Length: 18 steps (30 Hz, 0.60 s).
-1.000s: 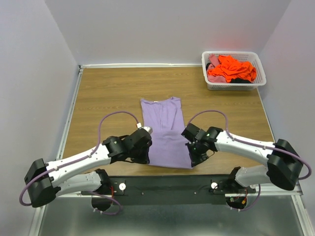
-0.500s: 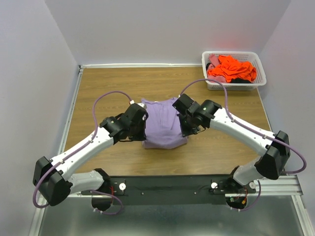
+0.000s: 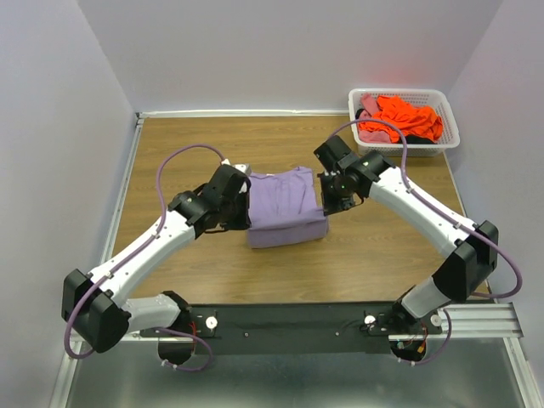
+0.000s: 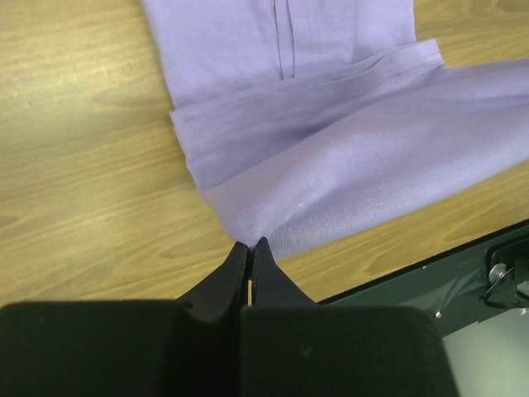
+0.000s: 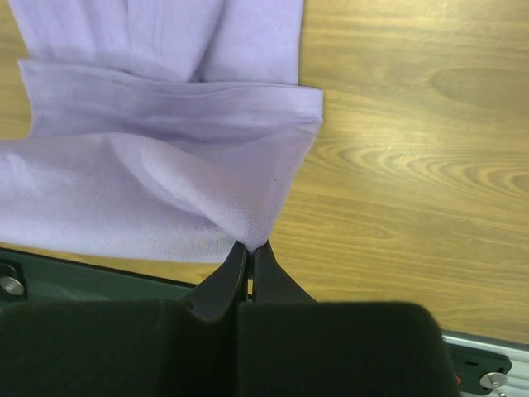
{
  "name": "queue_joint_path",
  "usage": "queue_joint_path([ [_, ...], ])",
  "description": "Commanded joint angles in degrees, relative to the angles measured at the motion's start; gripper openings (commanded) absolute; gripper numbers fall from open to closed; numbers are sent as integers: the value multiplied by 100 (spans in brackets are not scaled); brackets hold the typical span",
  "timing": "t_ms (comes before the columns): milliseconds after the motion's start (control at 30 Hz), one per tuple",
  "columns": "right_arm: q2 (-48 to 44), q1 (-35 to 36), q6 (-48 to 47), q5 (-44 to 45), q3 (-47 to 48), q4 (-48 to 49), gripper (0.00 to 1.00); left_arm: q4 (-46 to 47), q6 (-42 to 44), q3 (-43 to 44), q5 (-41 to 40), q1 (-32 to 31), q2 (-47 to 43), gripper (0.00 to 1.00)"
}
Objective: Fold and stack the t-shirts
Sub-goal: Fold the tshirt
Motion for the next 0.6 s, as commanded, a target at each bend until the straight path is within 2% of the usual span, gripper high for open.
queue_joint_path([
  [0,171,-307,-378,-270,383,-146,0,197,350,425,192,199,273,0],
  [567,1295,-878,-976,-868,1754,-199,0,786,894,1014,684,893,1003,0],
])
